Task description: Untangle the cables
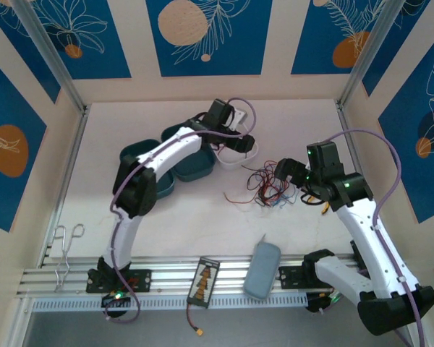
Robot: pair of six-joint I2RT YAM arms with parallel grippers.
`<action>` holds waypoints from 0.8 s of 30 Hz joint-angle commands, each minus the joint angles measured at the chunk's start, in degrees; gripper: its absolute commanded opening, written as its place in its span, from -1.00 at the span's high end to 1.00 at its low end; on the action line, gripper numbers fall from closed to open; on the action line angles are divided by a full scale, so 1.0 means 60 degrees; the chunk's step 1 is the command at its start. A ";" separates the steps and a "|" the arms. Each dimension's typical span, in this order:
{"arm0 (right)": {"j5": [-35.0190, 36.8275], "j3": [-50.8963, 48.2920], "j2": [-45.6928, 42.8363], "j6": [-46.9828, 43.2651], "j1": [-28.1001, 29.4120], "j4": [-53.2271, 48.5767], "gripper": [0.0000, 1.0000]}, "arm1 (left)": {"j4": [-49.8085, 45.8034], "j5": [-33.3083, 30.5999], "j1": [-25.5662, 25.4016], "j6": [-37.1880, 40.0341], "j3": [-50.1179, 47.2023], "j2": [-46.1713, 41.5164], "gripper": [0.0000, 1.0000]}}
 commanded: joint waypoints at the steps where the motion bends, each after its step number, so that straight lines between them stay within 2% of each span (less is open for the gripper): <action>1: 0.0077 -0.0246 0.0179 -0.0138 -0.0068 0.0169 -0.98 | 0.0792 -0.0377 -0.0010 -0.0267 -0.0898 -0.1206 -1.00; 3: 0.0071 -0.0407 0.0343 -0.0319 -0.0100 0.0309 -0.96 | 0.1229 -0.0612 -0.0009 -0.0389 -0.1755 -0.1902 -1.00; 6: 0.0043 -0.0572 0.0696 -0.0489 -0.0154 0.0527 -0.80 | 0.2278 -0.0823 -0.0004 -0.0715 -0.3475 -0.3121 -1.00; 14: 0.0308 -0.0267 0.2504 -0.1889 -0.0282 0.1086 -0.58 | 0.5253 -0.0675 0.0130 -0.1774 -0.8023 -0.6237 -1.00; 19: 0.1206 0.0409 0.3898 -0.3002 -0.0301 0.1128 -0.54 | 0.6013 -0.0788 0.0153 -0.2100 -1.0042 -0.7710 -1.00; 24: 0.1157 0.0739 0.4830 -0.4032 -0.0323 0.1799 -0.48 | 0.6338 -0.0831 0.0149 -0.2520 -1.1680 -0.8752 -1.00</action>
